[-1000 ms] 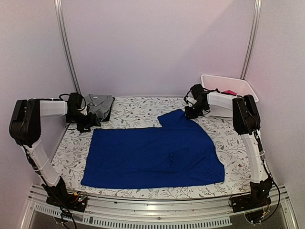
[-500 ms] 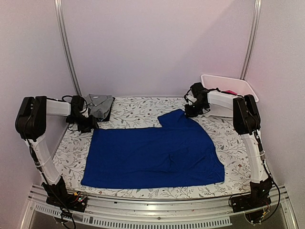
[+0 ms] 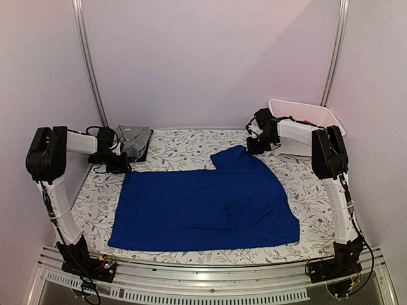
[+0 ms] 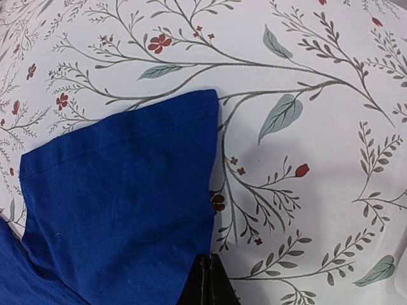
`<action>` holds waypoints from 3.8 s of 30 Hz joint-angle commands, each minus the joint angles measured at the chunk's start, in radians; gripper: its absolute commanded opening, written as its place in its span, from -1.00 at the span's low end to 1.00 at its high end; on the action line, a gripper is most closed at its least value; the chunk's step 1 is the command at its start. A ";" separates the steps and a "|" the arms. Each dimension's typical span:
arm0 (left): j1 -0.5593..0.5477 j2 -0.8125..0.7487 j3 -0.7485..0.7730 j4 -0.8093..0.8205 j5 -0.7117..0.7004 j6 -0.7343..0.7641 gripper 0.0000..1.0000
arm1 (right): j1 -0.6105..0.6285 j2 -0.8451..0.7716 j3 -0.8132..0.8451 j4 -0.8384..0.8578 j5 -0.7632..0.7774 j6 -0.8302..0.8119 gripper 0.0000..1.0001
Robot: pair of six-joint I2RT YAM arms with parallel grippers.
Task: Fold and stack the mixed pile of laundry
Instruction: Pick up the 1/3-folded T-shirt from the center of the board, then fold the 1/3-folded T-shirt at the center of the board.
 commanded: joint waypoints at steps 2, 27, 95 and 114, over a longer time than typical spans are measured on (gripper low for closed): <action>-0.006 0.028 0.011 -0.003 0.039 0.014 -0.64 | -0.004 -0.068 0.023 -0.004 0.013 0.005 -1.00; 0.005 -0.050 0.117 -0.021 0.063 0.035 -1.00 | -0.039 -0.151 0.033 -0.006 -0.011 0.006 -1.00; 0.005 -0.490 -0.236 -0.348 -0.086 0.122 -1.00 | -0.036 -0.854 -0.960 0.020 -0.131 0.108 -1.00; -0.023 -0.439 -0.158 -0.396 -0.101 0.139 -1.00 | -0.031 -0.850 -0.934 -0.024 -0.130 0.126 -1.00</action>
